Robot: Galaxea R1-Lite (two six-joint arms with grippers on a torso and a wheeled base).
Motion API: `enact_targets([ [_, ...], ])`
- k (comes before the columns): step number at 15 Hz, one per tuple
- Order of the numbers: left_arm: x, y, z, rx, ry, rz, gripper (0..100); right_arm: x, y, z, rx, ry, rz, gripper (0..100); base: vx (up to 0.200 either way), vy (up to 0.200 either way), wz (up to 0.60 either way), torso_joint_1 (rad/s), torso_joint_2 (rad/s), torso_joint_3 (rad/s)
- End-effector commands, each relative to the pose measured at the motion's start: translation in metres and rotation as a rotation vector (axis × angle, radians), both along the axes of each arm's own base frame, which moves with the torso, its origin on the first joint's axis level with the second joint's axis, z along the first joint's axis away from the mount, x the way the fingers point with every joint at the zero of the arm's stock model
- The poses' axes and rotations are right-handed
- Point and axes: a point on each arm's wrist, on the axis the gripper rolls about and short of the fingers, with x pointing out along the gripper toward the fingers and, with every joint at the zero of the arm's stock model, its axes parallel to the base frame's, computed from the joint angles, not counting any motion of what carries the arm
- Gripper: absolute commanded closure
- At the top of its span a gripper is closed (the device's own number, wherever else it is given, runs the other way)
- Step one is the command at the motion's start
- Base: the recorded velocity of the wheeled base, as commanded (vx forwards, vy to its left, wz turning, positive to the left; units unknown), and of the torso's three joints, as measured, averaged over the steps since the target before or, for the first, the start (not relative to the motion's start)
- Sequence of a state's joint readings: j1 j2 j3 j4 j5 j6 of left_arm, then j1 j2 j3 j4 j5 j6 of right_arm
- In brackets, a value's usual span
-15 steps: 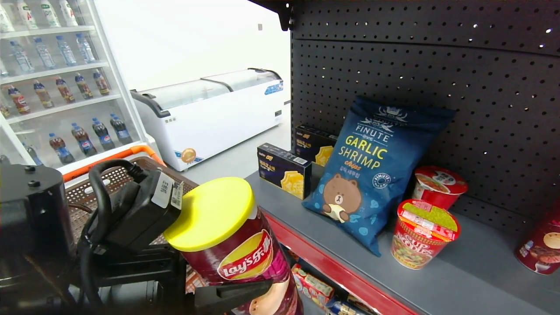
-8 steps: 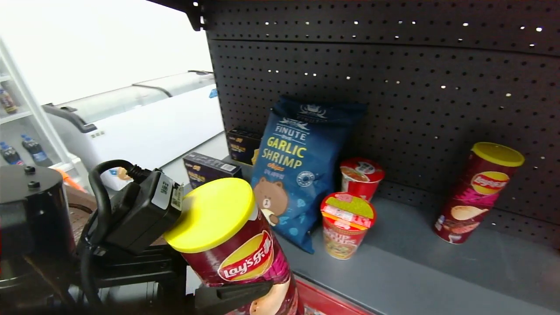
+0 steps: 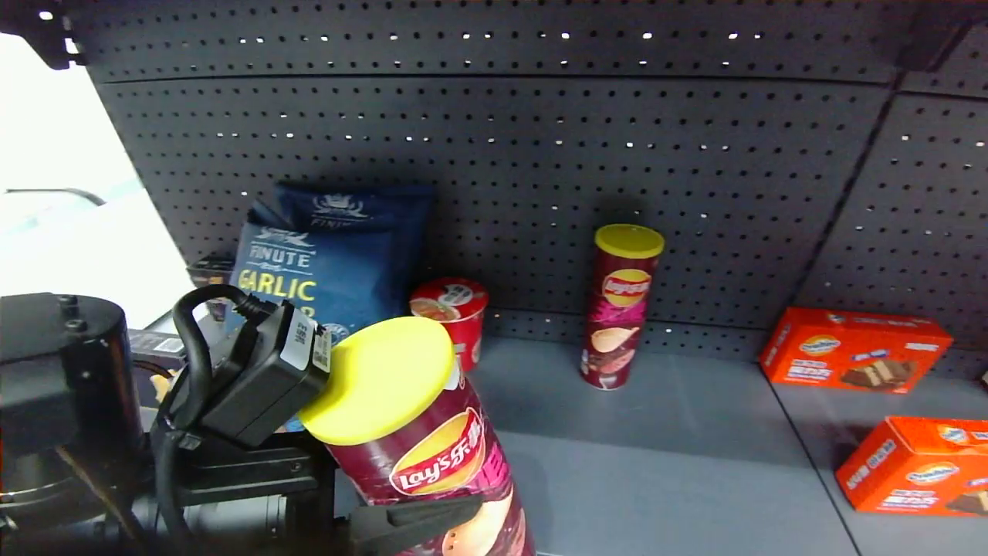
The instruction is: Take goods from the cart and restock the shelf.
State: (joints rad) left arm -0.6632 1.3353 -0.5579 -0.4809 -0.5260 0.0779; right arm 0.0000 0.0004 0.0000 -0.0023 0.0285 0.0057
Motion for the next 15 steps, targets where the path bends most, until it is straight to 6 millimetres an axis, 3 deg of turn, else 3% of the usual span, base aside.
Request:
enact_targets([
  [1,0.0001,0.0000,-0.0004,0.001,0.000,0.000,100,0.0000,0.0000,0.0001,0.000,-0.001,0.001,0,0.000,0.000,0.00,0.000,0.00,0.000],
  [15,0.0005,0.0022,-0.0038,0.013,0.015,0.016,100,0.0000,0.0000,0.0001,0.000,-0.001,0.002,0,0.000,0.000,0.00,0.000,0.00,0.000],
])
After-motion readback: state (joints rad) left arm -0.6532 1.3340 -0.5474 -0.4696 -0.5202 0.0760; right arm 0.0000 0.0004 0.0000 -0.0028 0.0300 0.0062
